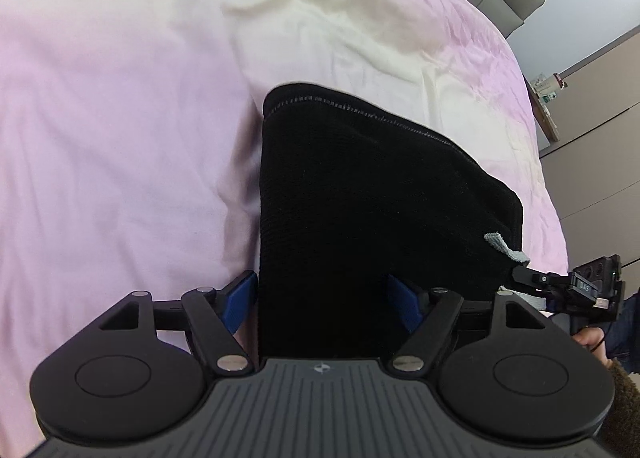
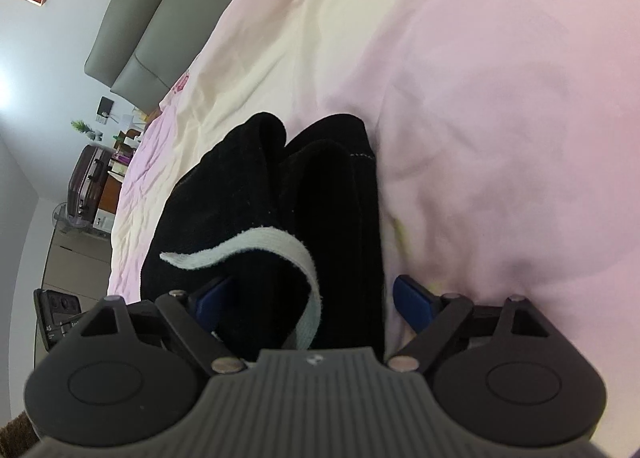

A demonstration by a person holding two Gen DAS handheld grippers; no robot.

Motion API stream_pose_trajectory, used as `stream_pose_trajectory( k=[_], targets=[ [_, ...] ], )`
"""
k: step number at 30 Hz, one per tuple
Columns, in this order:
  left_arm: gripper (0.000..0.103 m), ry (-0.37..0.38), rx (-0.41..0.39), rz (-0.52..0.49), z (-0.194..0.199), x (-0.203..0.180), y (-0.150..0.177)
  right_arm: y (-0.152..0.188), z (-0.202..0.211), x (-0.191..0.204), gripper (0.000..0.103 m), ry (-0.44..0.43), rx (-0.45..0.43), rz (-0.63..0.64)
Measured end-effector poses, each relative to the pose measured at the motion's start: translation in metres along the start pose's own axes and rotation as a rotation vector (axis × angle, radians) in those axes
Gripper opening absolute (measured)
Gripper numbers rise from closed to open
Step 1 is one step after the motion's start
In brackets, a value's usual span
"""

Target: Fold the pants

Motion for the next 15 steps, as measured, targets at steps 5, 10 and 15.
stream_pose_trajectory(
  k=[5,10,15],
  targets=[
    [0.075,-0.005,0.001,0.011,-0.007,0.0,0.001,0.0,-0.022,0.002,0.071,-0.004,-0.002,-0.003],
    [0.06,-0.054,0.007,-0.033,0.003,-0.013,-0.001,0.004,-0.017,0.013,0.058,0.02,-0.013,0.011],
    [0.051,-0.093,0.002,-0.044,0.021,-0.027,-0.002,0.009,-0.004,0.039,0.05,0.059,-0.052,0.025]
  ],
)
Point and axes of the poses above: each gripper's, at about its wrist camera, not at the fingertips, and z roughly against the way its jaws point, x to its left, y to its underside, the point moved 5 cm from there along -z, roughly the way its jaws point, and after that the axes turned 13 degrees about -z, right-handed, at the moved point
